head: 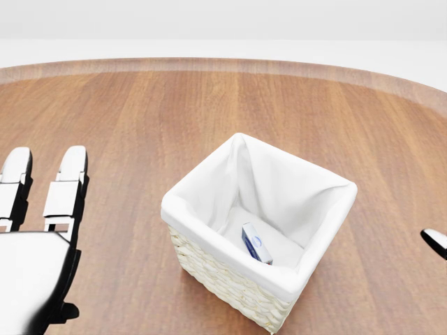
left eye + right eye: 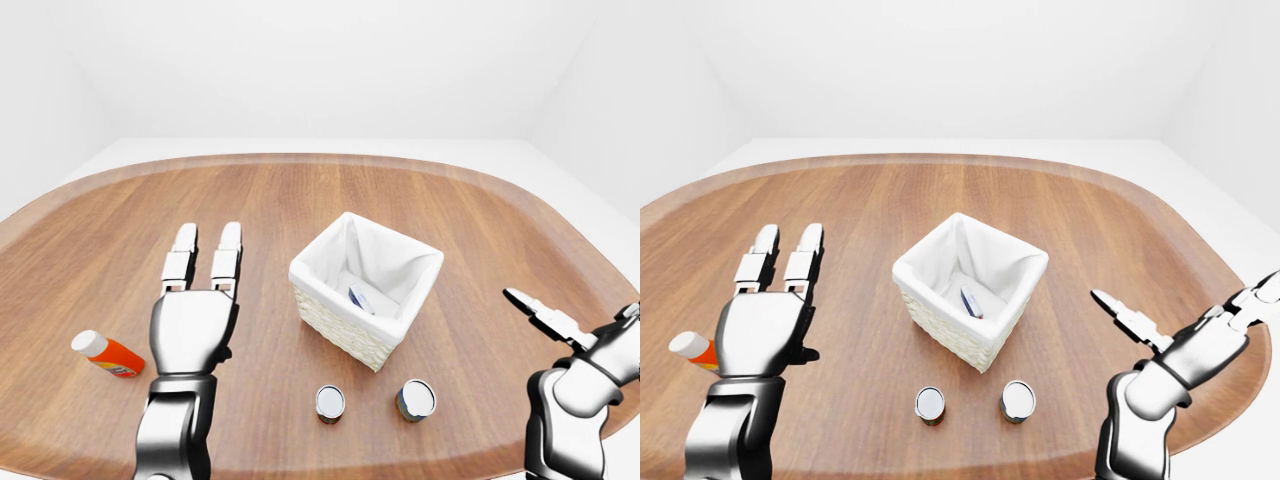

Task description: Pick up the alphabet soup and the cream cheese box, and put them in the basket.

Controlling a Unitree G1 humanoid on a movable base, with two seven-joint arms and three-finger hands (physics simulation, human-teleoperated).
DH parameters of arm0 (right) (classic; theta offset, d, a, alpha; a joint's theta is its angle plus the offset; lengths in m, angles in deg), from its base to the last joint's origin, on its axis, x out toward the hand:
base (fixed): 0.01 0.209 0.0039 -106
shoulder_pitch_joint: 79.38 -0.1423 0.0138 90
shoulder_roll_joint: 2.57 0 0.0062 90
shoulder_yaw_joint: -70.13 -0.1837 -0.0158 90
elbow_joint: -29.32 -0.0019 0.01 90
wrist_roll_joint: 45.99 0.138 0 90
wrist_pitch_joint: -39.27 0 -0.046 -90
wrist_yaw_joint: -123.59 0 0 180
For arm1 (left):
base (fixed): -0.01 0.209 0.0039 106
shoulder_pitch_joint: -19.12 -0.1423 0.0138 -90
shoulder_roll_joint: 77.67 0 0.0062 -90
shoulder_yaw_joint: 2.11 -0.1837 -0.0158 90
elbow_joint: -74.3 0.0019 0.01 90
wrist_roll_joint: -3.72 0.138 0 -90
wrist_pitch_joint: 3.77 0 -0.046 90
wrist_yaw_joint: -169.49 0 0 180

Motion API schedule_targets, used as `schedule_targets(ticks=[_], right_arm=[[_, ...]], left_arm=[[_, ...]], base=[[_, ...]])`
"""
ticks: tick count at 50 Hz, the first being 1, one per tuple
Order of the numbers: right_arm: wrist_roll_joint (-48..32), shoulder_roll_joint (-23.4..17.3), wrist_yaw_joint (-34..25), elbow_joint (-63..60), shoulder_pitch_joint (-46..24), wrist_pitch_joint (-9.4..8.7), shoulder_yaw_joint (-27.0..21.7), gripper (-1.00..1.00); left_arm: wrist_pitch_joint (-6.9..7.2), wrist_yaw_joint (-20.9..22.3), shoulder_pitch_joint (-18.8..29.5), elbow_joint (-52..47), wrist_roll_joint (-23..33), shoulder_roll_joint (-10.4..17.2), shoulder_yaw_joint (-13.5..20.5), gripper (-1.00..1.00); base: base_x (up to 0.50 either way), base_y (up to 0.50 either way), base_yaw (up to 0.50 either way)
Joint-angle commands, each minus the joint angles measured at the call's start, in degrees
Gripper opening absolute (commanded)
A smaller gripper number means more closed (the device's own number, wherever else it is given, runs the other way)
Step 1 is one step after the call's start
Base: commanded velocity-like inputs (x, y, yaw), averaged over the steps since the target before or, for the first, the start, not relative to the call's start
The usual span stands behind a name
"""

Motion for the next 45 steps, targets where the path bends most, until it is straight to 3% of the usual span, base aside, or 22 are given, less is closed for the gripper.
schedule_targets(ticks=[1,12,18,23,25,28,31,35,36,39,40,45], right_arm=[[-0.8,0.3,0.0,0.7,0.2,0.63,0.7,1.00],[-4.0,0.4,0.0,-1.2,1.0,0.60,2.9,1.00],[-6.3,1.0,0.0,-2.6,1.4,-1.34,5.0,1.00],[-6.7,1.1,0.0,-2.5,1.3,-1.64,5.7,1.00],[-7.3,1.5,0.0,-5.0,2.1,-2.99,6.3,1.00],[-7.6,1.8,0.0,-6.5,2.7,-3.06,6.7,1.00],[-8.1,2.2,0.0,-8.4,3.1,-4.86,7.1,1.00],[-9.1,2.5,-3.1,-9.8,3.4,-6.52,8.5,1.00],[-9.0,2.5,-3.9,-9.9,3.6,-5.92,8.8,1.00],[-9.0,2.9,-5.3,-11.2,3.8,-6.66,9.0,1.00],[-8.3,3.1,-6.3,-12.1,3.9,-7.74,9.1,1.00],[-8.7,3.6,-8.8,-14.9,5.0,-8.20,9.3,1.00]], left_arm=[[-0.44,0.2,0.2,-0.2,0.2,-0.7,0.7,1.00],[-0.68,0.2,0.2,-0.2,0.2,-0.7,0.7,1.00],[-0.66,0.2,0.1,-0.3,0.3,-0.8,0.6,1.00],[-0.74,-0.1,0.2,0.1,0.4,-0.7,0.6,1.00],[-0.70,0.8,0.0,-1.0,0.6,-0.8,0.4,1.00],[-0.75,0.8,0.0,-0.8,0.7,-0.8,0.4,1.00],[-0.96,0.6,-0.5,-1.2,1.8,-0.9,-0.1,1.00],[-1.02,0.9,-0.4,-1.3,1.8,-0.9,-0.1,1.00],[-1.01,0.8,-0.4,-1.2,1.7,-0.9,-0.1,1.00],[-1.02,0.5,-0.3,-0.7,1.7,-0.8,-0.1,1.00],[-1.00,0.7,-0.3,-0.9,1.8,-0.8,-0.1,1.00],[-0.95,0.9,-0.3,-1.0,1.8,-0.9,-0.2,1.00]], base=[[0.00,0.00,0.00],[0.00,0.00,0.00],[0.00,0.00,0.00],[0.00,0.00,0.00],[0.00,0.00,0.00],[0.00,0.00,0.00],[0.00,0.00,0.00],[0.00,0.00,0.00],[0.00,0.00,0.00],[0.00,0.00,0.00],[0.00,0.00,0.00],[0.00,0.00,0.00]])
